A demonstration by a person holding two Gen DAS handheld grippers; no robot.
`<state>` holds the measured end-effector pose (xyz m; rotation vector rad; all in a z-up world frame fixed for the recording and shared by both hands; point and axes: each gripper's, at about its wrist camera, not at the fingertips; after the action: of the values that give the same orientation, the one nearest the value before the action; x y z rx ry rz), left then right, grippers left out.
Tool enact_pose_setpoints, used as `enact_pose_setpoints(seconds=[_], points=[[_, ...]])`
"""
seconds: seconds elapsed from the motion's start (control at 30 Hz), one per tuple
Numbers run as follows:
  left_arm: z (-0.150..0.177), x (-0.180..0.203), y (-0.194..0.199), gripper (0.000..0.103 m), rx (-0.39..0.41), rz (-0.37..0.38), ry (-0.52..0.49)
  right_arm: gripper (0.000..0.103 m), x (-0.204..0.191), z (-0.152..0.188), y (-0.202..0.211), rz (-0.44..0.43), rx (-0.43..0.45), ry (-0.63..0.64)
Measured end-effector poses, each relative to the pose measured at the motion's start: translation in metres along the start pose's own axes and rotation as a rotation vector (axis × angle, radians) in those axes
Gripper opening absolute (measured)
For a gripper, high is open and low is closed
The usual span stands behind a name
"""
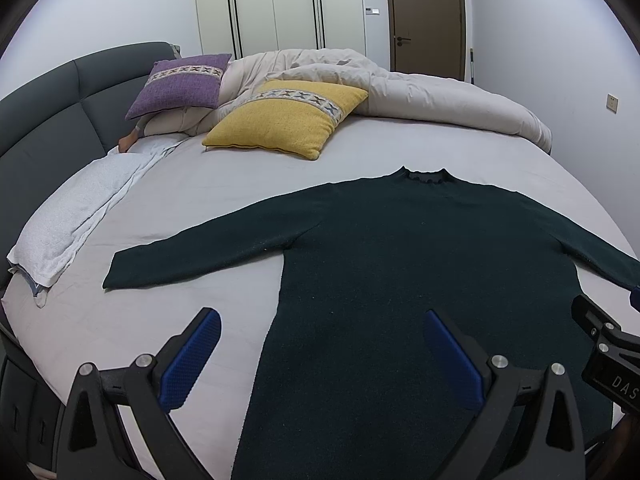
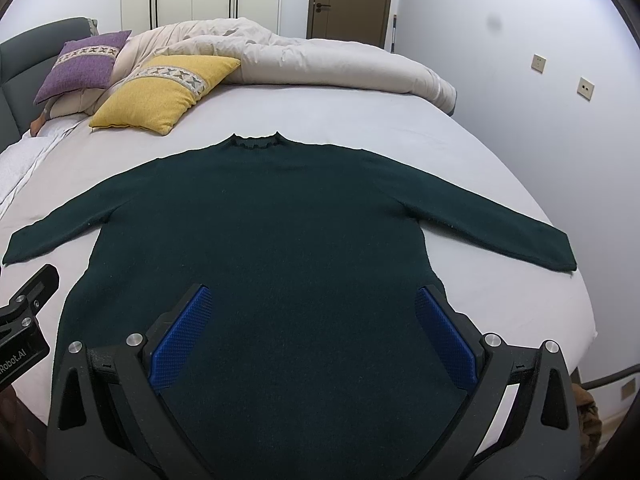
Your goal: Fold small clothes
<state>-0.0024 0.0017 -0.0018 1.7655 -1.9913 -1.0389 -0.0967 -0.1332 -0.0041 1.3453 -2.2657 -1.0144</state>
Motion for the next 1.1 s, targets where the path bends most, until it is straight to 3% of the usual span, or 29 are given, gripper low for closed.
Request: enact_pose_setpoints(seconds=[1.1], points=[[0.0014, -0.0002, -0.0019, 0.103, -0.002, 0.001, 0.003, 0.103, -0.0023, 0.0035, 0.0005, 0.010, 0.002, 0.004]])
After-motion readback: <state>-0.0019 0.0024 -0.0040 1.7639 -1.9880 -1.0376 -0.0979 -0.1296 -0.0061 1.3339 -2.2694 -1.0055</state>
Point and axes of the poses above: each gripper's, at about its wrist camera, not at the fingertips, and y roughly against the way its jaws point, x to its right, z to its underside, and after that the axes turned 14 degrees about -y, right-handed
